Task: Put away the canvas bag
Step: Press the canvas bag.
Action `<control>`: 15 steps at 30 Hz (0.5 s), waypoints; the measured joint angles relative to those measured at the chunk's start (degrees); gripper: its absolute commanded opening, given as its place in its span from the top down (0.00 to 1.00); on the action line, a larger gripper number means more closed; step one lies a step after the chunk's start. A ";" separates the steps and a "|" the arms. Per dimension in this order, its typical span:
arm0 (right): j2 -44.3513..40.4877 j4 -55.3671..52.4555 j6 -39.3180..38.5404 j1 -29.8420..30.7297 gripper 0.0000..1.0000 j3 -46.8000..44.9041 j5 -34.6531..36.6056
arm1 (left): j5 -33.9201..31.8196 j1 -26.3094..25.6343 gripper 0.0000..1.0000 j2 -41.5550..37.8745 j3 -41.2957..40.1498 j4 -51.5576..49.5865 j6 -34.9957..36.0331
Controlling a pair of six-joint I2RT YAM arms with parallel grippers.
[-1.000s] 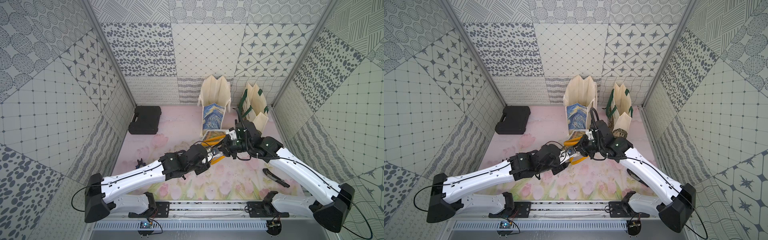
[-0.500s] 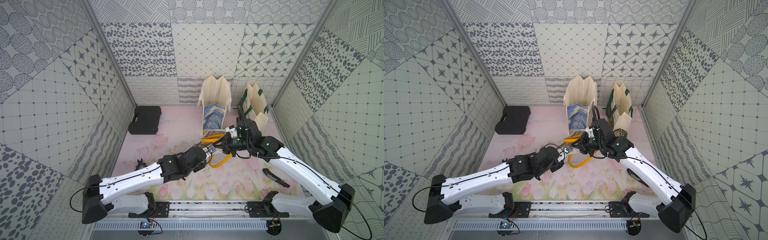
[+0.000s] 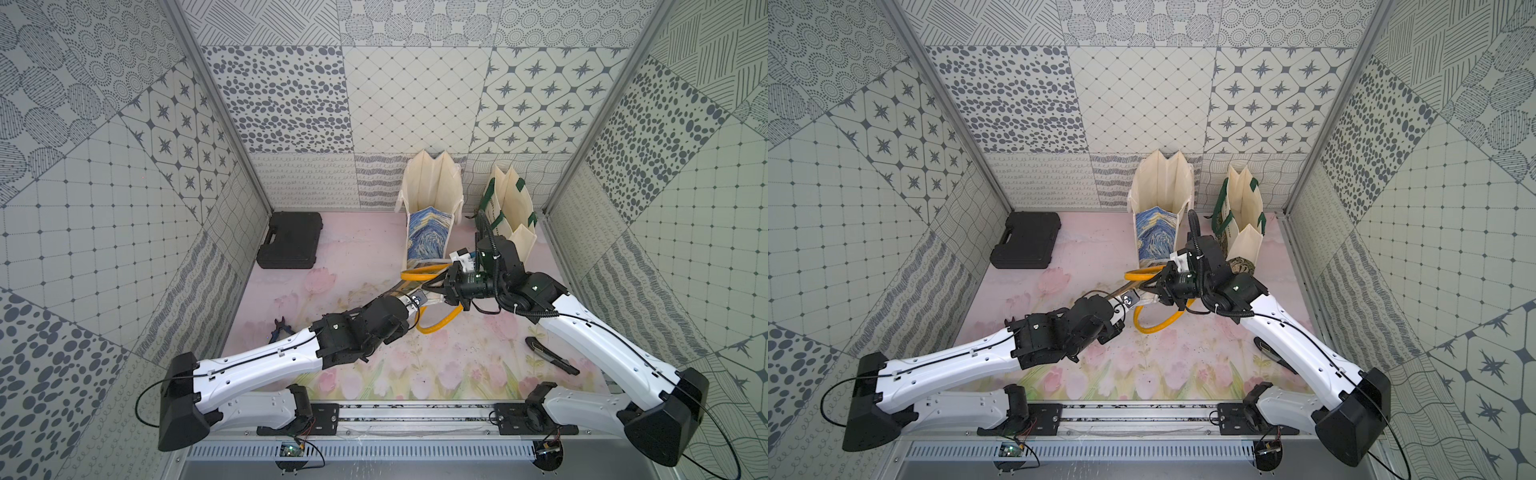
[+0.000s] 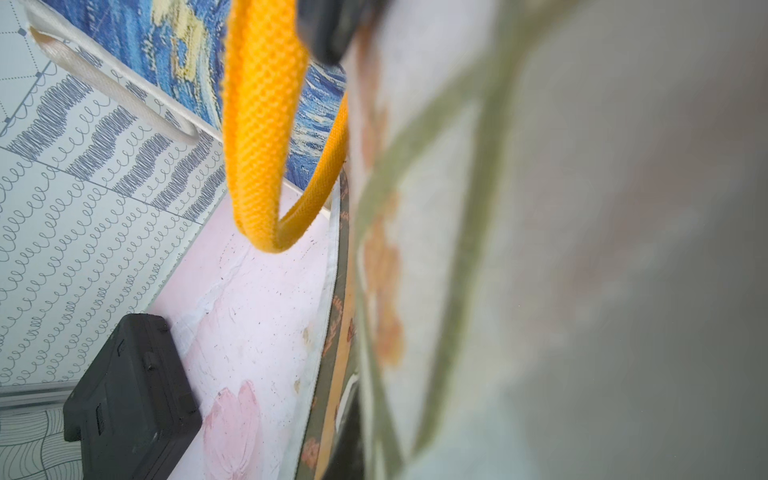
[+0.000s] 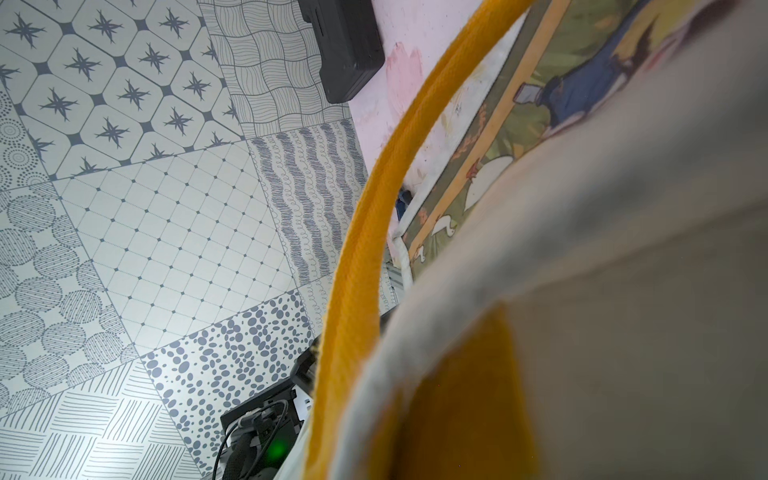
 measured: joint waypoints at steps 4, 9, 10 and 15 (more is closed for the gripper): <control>-0.22 0.46 0.87 -2.21 1.00 0.00 -1.42 | -0.39 0.02 0.45 -1.01 -0.26 -1.55 -0.90; -0.81 0.42 1.31 -3.69 1.00 0.00 -2.73 | -0.66 0.02 0.98 -1.60 -0.33 -3.52 -3.06; -0.81 0.42 1.33 -3.87 1.00 0.00 -3.08 | -0.72 0.02 1.00 -1.75 -0.39 -3.82 -3.15; -0.81 0.39 1.49 -4.13 1.00 0.00 -4.28 | -0.52 0.02 0.88 -2.67 -0.83 -4.22 -4.24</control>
